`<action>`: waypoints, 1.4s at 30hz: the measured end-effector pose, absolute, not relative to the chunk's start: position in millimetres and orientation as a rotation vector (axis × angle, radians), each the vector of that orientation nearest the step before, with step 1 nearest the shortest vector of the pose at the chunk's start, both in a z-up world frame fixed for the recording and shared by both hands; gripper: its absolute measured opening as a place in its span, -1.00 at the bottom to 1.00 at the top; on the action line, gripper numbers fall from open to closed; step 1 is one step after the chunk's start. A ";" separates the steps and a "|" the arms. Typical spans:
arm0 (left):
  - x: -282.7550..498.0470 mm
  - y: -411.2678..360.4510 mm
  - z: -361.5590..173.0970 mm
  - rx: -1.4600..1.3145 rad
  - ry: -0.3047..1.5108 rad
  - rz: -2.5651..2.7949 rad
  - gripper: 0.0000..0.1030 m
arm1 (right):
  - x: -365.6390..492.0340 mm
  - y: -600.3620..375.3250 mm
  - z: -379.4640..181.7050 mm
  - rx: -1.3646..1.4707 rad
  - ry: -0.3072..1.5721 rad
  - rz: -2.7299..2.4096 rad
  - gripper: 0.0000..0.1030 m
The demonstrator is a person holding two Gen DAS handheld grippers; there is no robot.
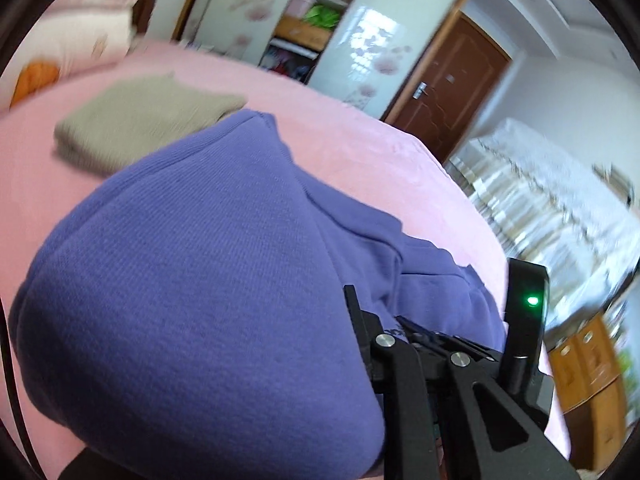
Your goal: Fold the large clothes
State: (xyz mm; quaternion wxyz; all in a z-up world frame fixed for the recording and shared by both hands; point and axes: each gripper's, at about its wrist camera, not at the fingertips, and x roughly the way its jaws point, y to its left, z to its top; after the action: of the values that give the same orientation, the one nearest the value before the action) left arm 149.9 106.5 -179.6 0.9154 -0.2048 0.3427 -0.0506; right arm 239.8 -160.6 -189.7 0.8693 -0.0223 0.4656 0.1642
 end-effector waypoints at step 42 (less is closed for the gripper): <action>135.2 -288.2 -186.2 0.927 0.617 -0.002 -0.50 | 181.9 -439.9 -140.0 0.301 0.916 0.202 -0.87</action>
State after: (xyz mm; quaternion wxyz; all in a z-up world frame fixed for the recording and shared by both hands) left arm 135.2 -288.2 -186.2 0.8490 0.4398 0.2928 -0.0010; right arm 181.9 -439.9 -140.0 0.8811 0.1443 0.4398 0.0972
